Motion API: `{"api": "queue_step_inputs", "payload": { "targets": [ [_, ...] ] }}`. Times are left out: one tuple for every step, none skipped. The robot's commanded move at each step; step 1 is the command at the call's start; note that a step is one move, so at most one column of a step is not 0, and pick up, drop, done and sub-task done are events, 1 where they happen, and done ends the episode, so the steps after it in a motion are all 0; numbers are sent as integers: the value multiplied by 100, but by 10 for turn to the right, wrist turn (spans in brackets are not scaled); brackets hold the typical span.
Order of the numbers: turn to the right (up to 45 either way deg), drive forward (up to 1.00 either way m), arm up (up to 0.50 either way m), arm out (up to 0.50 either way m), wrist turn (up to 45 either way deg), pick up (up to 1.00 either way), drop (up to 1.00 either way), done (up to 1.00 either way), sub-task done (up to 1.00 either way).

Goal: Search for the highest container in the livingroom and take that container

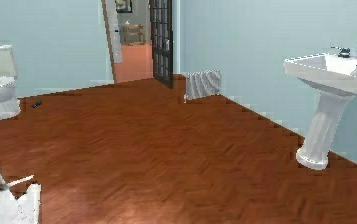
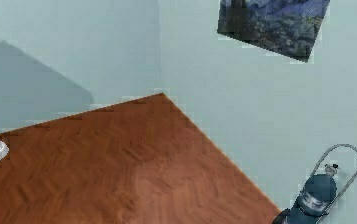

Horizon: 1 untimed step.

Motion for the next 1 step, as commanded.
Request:
{"api": "queue_step_inputs", "payload": {
  "targets": [
    [-120, 0, 0, 0, 0, 0, 0, 0, 0]
  ]
}}
